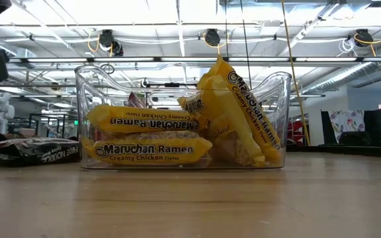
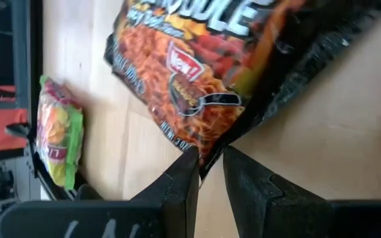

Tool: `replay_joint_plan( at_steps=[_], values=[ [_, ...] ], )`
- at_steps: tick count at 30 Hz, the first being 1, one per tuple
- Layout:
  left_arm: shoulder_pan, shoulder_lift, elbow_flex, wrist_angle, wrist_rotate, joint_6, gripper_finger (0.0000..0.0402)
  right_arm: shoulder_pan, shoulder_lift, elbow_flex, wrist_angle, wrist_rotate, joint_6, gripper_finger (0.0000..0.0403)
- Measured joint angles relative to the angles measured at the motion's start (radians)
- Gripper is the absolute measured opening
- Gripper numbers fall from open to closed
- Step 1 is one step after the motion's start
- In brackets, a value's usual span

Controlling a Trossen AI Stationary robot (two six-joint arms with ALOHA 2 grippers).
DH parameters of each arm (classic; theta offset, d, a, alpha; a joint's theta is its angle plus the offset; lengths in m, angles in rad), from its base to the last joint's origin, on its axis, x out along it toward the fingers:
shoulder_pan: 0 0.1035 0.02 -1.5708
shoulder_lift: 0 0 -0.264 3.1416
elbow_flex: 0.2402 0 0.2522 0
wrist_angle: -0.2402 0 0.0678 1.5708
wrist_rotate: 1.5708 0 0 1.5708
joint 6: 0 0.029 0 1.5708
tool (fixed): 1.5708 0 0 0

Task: Sort Maruchan noodles
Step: Put the black noodle pack into the top transparent bin

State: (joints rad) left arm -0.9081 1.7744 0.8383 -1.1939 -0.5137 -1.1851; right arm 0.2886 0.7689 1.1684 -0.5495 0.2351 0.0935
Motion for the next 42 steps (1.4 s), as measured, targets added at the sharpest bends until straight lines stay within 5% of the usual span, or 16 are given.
replay_joint_plan(
  at_steps=[26,42],
  values=[
    [0.003,-0.001,0.001,0.144,-0.045,-0.028,0.0078,0.000,0.000,0.000,-0.001,0.000,-0.003,0.0091],
    [0.115,-0.002,0.002,0.144,-0.090,-0.023,0.0078,0.000,0.000,0.000,-0.001,0.000,-0.004,0.0091]
  ],
)
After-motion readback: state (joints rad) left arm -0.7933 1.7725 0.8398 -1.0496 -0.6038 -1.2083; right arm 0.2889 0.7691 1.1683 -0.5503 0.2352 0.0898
